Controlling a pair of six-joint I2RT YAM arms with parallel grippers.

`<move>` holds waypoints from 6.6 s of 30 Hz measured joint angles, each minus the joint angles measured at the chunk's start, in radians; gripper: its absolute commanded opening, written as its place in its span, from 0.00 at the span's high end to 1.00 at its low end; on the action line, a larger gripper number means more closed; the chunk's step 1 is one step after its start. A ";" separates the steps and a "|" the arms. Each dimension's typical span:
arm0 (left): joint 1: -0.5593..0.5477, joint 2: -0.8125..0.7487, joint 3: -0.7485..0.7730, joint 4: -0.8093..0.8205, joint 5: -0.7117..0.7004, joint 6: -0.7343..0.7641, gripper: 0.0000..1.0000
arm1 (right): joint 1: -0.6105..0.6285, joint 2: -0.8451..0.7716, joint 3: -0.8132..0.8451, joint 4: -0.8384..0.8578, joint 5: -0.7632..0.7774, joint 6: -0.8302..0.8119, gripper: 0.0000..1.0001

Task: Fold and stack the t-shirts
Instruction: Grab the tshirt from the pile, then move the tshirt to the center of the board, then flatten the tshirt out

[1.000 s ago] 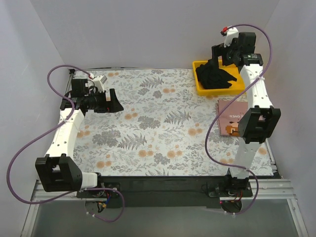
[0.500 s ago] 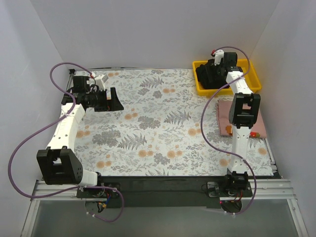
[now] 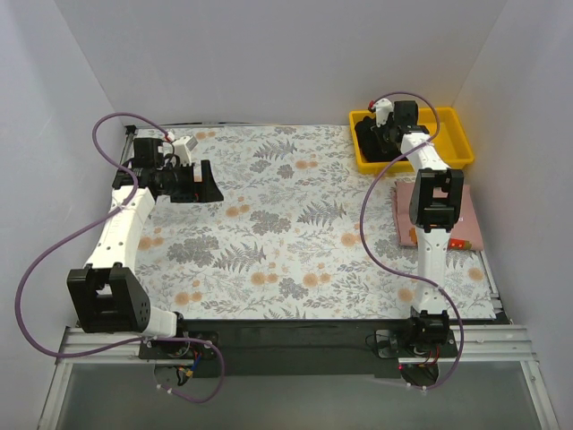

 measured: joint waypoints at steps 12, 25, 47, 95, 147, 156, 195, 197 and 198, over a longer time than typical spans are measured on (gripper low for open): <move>0.000 -0.002 0.017 -0.006 -0.009 0.010 0.14 | 0.000 -0.128 0.010 -0.091 -0.014 -0.002 0.99; 0.000 -0.103 0.027 0.006 -0.053 -0.017 0.14 | 0.092 -0.731 0.100 0.050 -0.183 0.126 0.99; 0.000 -0.209 0.092 -0.018 -0.166 -0.101 0.14 | 0.551 -0.801 0.100 0.507 -0.165 0.167 0.99; -0.161 0.175 -0.391 -0.121 -0.280 0.326 0.72 | 0.480 -0.839 -1.091 -0.217 -0.105 -0.163 0.32; 0.141 0.413 -0.056 -0.039 -0.442 0.399 0.49 | 0.244 -0.736 -1.091 -0.520 -0.042 -0.227 0.46; 0.140 0.394 -0.116 0.026 -0.472 0.407 0.68 | 0.245 -0.753 -1.122 -0.468 0.004 -0.214 0.98; 0.143 0.369 -0.074 0.023 -0.420 0.378 1.00 | 0.336 -0.836 -1.224 -0.431 0.121 -0.135 0.98; 0.143 0.369 -0.073 0.023 -0.417 0.371 1.00 | 0.343 -0.837 -1.229 -0.429 0.131 -0.119 0.99; 0.143 0.369 -0.068 0.018 -0.414 0.367 1.00 | 0.344 -0.838 -1.227 -0.430 0.140 -0.117 0.99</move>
